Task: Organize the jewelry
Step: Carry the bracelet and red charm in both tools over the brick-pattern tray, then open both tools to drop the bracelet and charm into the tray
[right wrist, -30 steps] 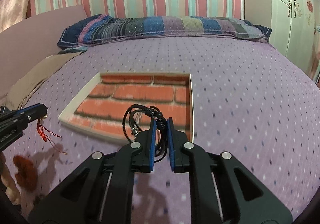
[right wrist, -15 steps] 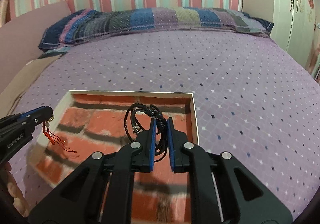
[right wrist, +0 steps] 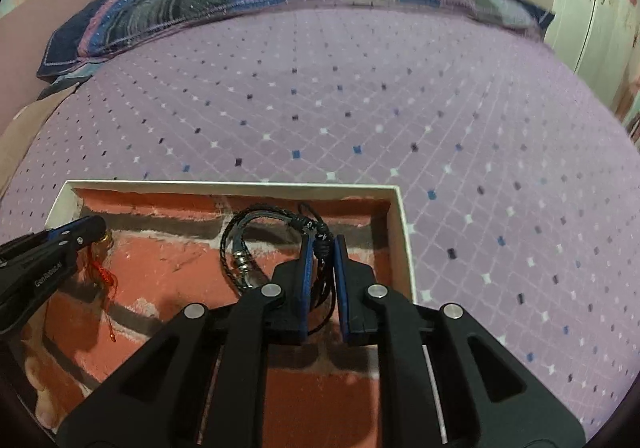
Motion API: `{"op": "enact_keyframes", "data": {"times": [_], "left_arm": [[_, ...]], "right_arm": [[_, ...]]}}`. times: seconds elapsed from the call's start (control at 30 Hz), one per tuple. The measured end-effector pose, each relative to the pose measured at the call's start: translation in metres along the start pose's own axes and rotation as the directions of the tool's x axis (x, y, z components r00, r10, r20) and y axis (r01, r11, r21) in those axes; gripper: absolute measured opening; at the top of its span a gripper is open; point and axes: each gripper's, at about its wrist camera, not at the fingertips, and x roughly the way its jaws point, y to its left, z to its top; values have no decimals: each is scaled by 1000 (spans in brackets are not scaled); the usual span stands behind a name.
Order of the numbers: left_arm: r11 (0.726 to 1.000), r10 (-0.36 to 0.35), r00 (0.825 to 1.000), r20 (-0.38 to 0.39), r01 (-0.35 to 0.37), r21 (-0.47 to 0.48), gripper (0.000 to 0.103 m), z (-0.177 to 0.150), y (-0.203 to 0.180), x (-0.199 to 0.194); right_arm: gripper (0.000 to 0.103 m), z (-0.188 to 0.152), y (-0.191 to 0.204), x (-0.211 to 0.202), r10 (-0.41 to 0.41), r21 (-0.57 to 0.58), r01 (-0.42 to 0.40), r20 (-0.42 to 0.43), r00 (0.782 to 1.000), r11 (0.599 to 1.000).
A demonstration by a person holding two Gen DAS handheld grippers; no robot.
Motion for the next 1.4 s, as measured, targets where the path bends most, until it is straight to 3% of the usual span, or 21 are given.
{"op": "enact_keyframes", "data": {"times": [0.13,0.5,0.53,0.6,0.67,0.7,0.73,0.87,0.93,1.03,1.13,1.23,1.4], "left_arm": [[999,46,999,-16,-46,22,12,4,1,11],[997,73,997,-38,-72,23,13,5,2,17],[997,73,997,-39,-72,24,13,5,2,16],[997,68,997,-39,-67,28,14,4,1,13],[997,69,997,-37,-68,24,33,4,1,8],[997,72,997,-30,-71,18,54,3,2,4],[997,73,997,-5,-73,14,58,3,2,-3],[999,40,999,32,-40,18,59,3,-2,-33],[999,28,997,67,-29,16,71,3,-1,-51],[1000,17,993,118,-18,2,80,0,2,-82],[1000,9,988,155,-9,-3,83,-7,8,-114],[1000,29,978,205,-27,-12,93,-22,11,-146],[1000,25,969,246,-19,-25,93,-53,15,-187]], "right_arm": [[12,4,2,8,-6,-4,6,-40,999,1000],[12,9,7,29,-24,-20,22,-111,994,1000],[14,9,8,29,-20,-24,18,-111,994,1000],[30,10,8,29,-8,-24,5,-115,993,1000],[40,10,7,27,-5,-16,4,-113,994,1000],[41,10,5,24,9,-3,-10,-111,994,1000],[44,10,4,21,27,4,-27,-109,994,1000],[69,13,-2,-4,22,-15,-23,-49,999,1000],[79,14,-10,-17,17,-1,-17,-22,1000,1000],[92,12,-26,-42,15,13,-15,16,1000,1000],[98,7,-35,-64,-2,-3,2,50,999,1000],[99,-6,-43,-92,-13,-27,16,99,995,999],[99,-34,-51,-137,-19,-44,28,185,982,999]]}}
